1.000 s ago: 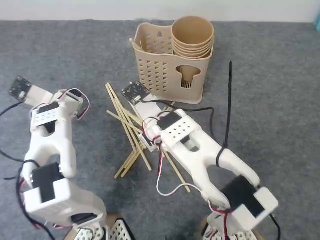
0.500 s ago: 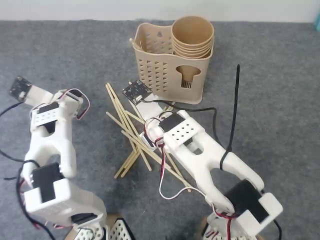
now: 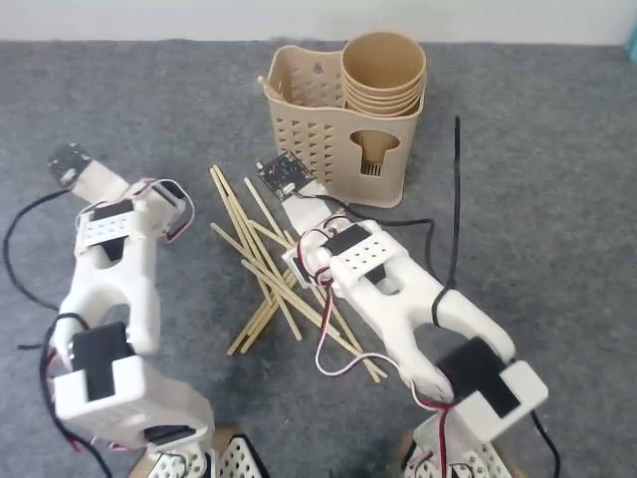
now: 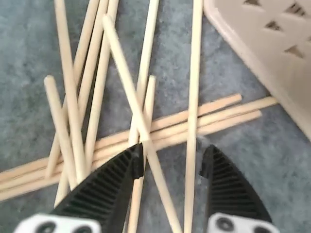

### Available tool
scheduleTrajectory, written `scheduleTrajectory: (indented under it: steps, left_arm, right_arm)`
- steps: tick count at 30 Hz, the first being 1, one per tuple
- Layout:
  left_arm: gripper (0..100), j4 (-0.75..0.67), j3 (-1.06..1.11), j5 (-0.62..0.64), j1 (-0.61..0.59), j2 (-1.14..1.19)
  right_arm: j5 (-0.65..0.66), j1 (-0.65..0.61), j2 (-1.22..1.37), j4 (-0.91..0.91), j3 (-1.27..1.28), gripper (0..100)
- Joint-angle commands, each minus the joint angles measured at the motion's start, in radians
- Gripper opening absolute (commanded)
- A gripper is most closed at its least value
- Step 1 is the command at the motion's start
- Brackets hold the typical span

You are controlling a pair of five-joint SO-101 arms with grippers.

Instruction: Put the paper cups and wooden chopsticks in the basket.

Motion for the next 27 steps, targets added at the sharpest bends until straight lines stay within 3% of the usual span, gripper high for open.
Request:
scheduleTrajectory:
  steps: [1,5,13,27]
  left_arm:
    - [25,0.009,-0.031,-0.021,0.020,-0.018]
    - [25,0.009,-0.031,-0.021,0.021,-0.018]
    - [25,0.011,-0.031,-0.021,0.021,-0.018]
    - [25,0.005,0.051,-0.057,0.069,-0.117]
  right_arm:
    - [0.012,0.008,-0.001,-0.048,-0.012,8.9]
    - [0.012,0.001,0.007,-0.064,-0.015,4.6]
    - [0.011,-0.001,0.007,-0.073,-0.017,16.6]
    - [0.012,-0.022,0.131,-0.077,-0.109,17.2]
